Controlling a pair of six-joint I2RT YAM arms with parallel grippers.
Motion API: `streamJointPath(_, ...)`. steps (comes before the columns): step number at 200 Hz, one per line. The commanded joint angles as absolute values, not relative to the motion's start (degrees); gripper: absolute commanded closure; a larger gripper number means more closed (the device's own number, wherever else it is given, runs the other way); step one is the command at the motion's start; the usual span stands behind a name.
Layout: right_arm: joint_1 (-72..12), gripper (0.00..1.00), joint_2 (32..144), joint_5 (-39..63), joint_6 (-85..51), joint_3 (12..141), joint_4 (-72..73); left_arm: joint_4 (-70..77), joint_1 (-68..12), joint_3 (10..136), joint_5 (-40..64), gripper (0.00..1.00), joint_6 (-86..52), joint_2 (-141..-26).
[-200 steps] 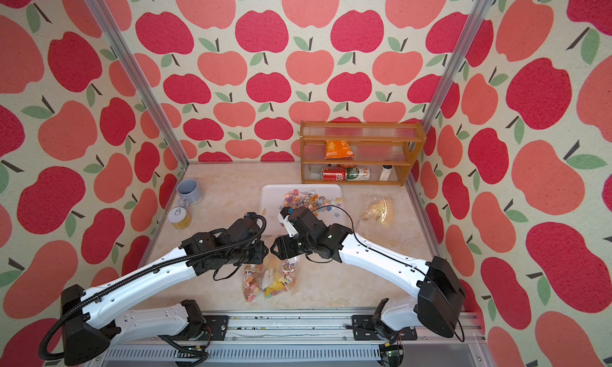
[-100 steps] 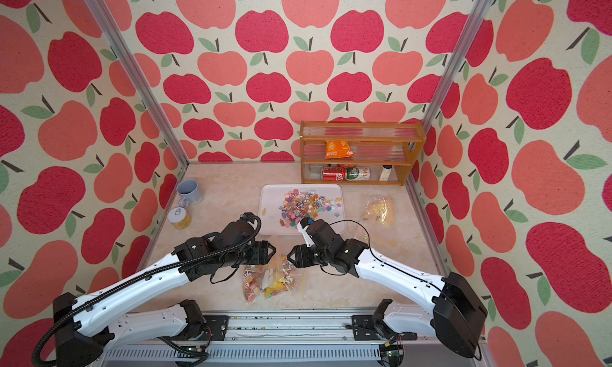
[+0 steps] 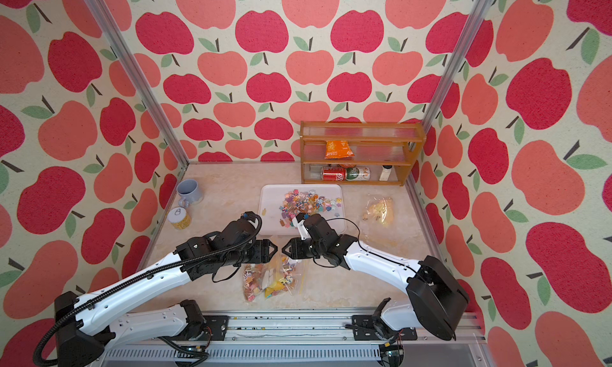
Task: Pour candies out of the ziploc bag
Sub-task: Open the ziploc bag at the center of the board.
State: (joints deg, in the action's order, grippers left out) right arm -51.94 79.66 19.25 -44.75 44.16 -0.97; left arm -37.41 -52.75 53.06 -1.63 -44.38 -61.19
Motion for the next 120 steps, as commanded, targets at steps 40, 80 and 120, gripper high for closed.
streamJointPath(40,-52.9,0.65,81.7,22.4,-46.9,47.1,4.3,-37.8,-52.3,52.5,-1.3,0.29,-45.4,-60.6)
streamJointPath(80,-53.2,0.65,81.4,21.8,-46.4,47.8,2.4,-37.9,-51.6,52.0,-1.3,0.3,-45.3,-59.5)
streamJointPath(120,-53.0,0.65,79.4,19.5,-44.9,48.4,-1.5,-38.0,-50.8,51.2,-1.2,0.31,-45.3,-57.7)
